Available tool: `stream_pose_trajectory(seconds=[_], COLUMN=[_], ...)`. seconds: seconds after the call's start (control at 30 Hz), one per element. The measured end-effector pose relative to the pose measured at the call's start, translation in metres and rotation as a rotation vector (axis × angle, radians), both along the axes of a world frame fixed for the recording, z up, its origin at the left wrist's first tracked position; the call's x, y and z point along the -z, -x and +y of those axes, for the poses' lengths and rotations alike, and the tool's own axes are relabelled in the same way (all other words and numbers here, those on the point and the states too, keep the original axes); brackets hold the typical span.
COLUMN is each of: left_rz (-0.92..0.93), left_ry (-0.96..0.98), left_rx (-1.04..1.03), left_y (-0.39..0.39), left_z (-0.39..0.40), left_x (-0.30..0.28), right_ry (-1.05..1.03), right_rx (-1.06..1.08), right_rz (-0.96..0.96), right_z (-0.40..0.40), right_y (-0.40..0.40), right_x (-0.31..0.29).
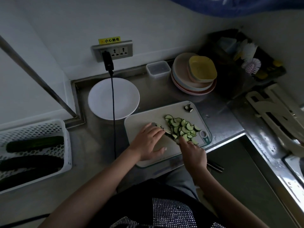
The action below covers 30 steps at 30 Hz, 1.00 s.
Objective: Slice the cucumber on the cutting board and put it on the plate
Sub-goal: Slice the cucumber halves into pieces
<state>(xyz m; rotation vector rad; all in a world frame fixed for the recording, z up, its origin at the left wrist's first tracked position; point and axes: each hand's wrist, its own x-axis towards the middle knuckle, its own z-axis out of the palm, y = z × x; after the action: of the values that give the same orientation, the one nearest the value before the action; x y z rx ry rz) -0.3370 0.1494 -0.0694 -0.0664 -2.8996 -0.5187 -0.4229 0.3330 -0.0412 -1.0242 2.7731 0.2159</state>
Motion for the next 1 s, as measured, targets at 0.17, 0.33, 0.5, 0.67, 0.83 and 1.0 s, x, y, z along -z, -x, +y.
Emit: stream_pose_trajectory(seconds=[0.17, 0.33, 0.5, 0.67, 0.83, 1.0], left_rz=[-0.086, -0.373, -0.191, -0.142, -0.083, -0.007], left_ry=[-0.004, 0.055, -0.022, -0.183, -0.015, 0.060], left_rx=[0.041, 0.026, 0.056, 0.120, -0.036, -0.051], left_y=[0.020, 0.037, 0.035, 0.035, 0.040, 0.029], left_z=[0.003, 0.012, 0.020, 0.033, 0.019, 0.003], left_x=[-0.002, -0.009, -0.004, -0.009, -0.008, 0.009], right_ry=[0.005, 0.035, 0.051, 0.023, 0.056, 0.035], right_rx=[-0.031, -0.114, -0.093, -0.106, -0.063, -0.051], right_rz=[0.007, 0.066, 0.003, 0.002, -0.033, 0.033], right_z=[0.007, 0.001, 0.005, 0.005, 0.009, 0.014], right_y=[0.002, -0.007, -0.007, -0.001, -0.002, 0.003], right_x=[-0.002, -0.002, -0.003, -0.003, 0.000, 0.001])
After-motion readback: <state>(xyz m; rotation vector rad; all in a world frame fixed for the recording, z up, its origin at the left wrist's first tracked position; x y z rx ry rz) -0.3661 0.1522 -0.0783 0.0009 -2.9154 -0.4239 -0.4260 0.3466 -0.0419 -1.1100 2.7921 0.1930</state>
